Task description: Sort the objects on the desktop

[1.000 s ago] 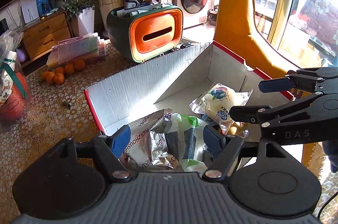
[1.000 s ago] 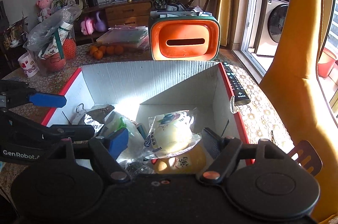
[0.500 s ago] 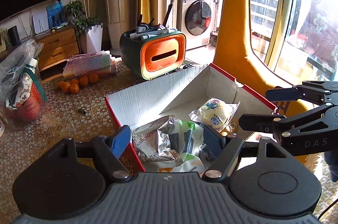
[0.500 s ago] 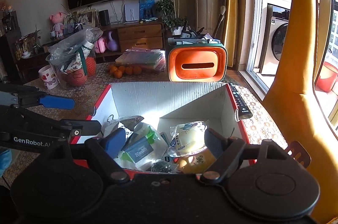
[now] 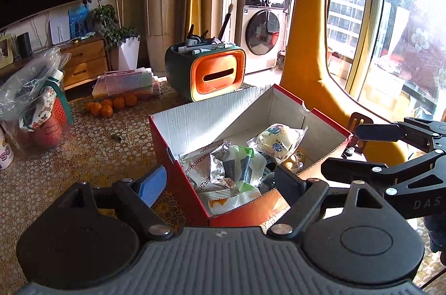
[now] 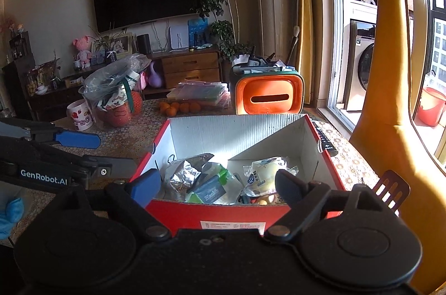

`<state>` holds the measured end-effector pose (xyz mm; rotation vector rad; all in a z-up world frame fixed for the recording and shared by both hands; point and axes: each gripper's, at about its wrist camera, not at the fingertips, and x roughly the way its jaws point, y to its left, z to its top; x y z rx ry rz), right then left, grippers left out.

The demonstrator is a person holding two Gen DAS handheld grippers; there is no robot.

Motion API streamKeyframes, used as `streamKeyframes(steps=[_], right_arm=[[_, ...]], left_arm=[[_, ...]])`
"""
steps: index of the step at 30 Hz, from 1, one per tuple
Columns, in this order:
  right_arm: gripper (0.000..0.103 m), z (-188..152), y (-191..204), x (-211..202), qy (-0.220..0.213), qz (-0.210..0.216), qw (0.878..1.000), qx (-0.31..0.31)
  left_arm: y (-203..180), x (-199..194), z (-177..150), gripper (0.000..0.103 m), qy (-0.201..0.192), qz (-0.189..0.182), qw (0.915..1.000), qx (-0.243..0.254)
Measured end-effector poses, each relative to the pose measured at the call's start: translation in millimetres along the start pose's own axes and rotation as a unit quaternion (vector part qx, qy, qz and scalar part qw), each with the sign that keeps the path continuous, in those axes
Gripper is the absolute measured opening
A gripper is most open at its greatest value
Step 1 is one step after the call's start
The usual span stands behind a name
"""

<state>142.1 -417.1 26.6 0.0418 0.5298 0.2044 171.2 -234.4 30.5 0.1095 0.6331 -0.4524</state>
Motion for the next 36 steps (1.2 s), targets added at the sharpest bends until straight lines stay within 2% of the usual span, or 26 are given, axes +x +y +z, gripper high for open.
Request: streamKeyframes(steps=[3,6,9,29,36], right_arm=[[0.094,-5.7,5.9,-5.1,-0.005,-0.001,1.000,-0.004],[0.096,-11.4,8.4,-9.7,-0.009,0.004,1.000,0.001],[0.102,-17.2,12.6,-13.8,-0.014,0.000,1.000,0.002],[0.103,-34.0,17.2,-34.2,-0.033,-0.036,0.998,0.025],[0.103,-35.5,16.0,-35.8,-0.036,-0.043,0.998,0.034]], left_arm=[[3.3,-3.2,-6.8,0.090,0.005,-0.003,1.0000,-0.007],[6.3,-6.6,-13.9,0.102,0.002,0.002,0.9999,-0.013],[7.6,-11.5,-18.3,0.102,-0.002,0.008,0.9998,-0.016],[-8.0,-24.2,-36.0,0.103,-0.002,0.007,0.9999,0.014],[-6.7,-24.5,-35.8,0.103,-0.006,0.012,0.9999,0.004]])
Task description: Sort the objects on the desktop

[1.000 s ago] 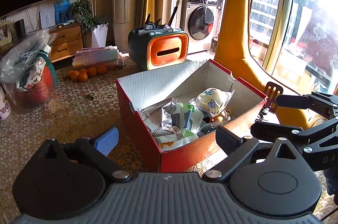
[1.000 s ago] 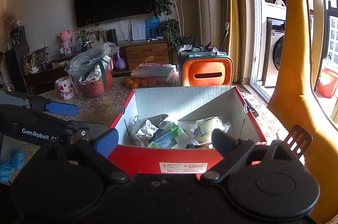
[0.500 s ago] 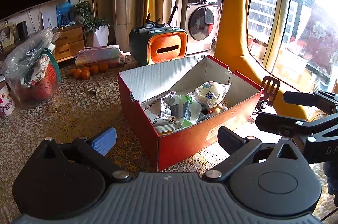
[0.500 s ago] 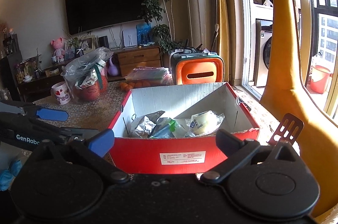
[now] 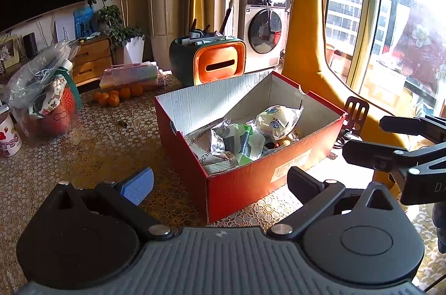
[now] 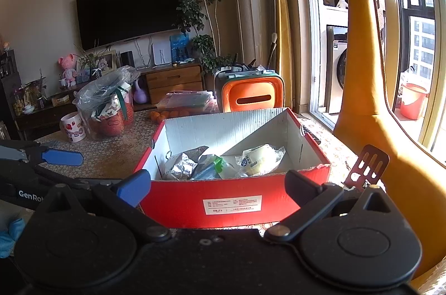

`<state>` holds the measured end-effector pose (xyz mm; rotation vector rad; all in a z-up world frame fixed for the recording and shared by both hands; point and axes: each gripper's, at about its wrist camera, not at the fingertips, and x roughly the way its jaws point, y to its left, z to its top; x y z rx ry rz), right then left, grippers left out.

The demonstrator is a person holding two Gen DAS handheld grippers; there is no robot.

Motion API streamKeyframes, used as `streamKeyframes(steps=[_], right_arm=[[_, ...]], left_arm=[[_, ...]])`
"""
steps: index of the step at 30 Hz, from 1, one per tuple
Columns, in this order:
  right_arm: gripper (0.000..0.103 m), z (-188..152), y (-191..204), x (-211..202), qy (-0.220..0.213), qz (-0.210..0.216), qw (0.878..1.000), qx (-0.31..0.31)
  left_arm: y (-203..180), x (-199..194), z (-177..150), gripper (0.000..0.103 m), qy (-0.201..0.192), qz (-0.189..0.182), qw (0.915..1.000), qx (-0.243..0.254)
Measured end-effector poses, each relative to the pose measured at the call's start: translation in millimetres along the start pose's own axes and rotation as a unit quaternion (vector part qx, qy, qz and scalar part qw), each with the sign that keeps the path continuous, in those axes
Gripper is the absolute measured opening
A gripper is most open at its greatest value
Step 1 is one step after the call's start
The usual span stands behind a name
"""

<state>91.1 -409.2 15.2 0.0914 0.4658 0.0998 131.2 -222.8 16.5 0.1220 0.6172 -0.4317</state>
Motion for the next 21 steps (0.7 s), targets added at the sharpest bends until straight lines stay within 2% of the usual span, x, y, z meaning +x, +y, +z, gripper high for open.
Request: streamKeyframes(steps=[21], right_arm=[[0.103,1.9,4.2,-4.3,0.005,-0.002,1.000,0.019]], left_arm=[[0.2,-8.8,1.4,0.103,-0.010,-0.004,0.9999,0.003]])
